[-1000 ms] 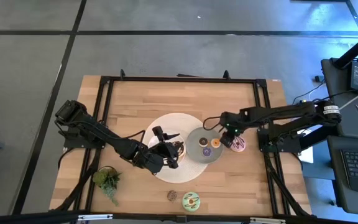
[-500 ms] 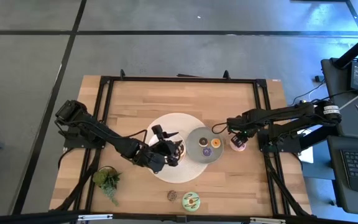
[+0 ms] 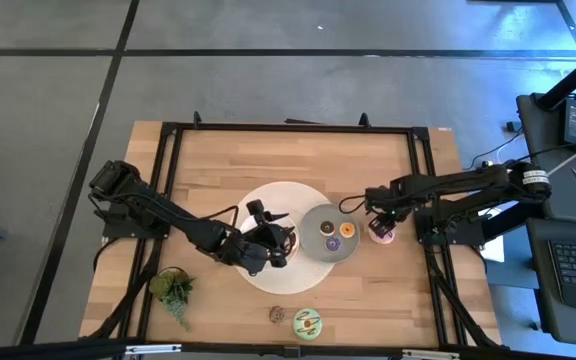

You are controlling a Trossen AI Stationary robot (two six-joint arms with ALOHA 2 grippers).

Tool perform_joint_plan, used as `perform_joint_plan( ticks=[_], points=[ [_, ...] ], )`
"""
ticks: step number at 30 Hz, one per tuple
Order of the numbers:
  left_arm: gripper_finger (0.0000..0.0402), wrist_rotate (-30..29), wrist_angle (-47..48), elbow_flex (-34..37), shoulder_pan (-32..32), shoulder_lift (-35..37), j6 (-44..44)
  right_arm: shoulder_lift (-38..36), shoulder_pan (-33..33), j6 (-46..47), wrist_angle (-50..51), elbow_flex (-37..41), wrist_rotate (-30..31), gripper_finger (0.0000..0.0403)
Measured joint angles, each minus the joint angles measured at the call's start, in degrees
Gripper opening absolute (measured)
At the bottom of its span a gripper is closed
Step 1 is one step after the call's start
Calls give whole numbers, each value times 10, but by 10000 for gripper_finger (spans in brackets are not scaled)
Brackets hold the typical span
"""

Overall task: Pick & Place donuts
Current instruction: Put the big purple donut on the white plate

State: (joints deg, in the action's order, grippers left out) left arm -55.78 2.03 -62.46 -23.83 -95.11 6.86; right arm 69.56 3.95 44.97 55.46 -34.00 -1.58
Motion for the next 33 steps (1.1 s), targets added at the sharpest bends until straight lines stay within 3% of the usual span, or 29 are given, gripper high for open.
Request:
perform_joint_plan(
  ticks=[13, 25, 29, 33],
  points=[
    [175, 0, 10, 0, 0, 0, 0, 0, 0, 14, -66, 53, -45, 157],
    [174, 5, 12, 0, 0, 0, -1, 0, 0, -5, -62, 47, -45, 19],
    [174, 20, 12, 0, 0, 0, -1, 1, 0, -21, -48, 25, -26, 15],
    [175, 18, 12, 0, 0, 0, -1, 1, -1, -22, 4, -20, 32, 27]
  ],
)
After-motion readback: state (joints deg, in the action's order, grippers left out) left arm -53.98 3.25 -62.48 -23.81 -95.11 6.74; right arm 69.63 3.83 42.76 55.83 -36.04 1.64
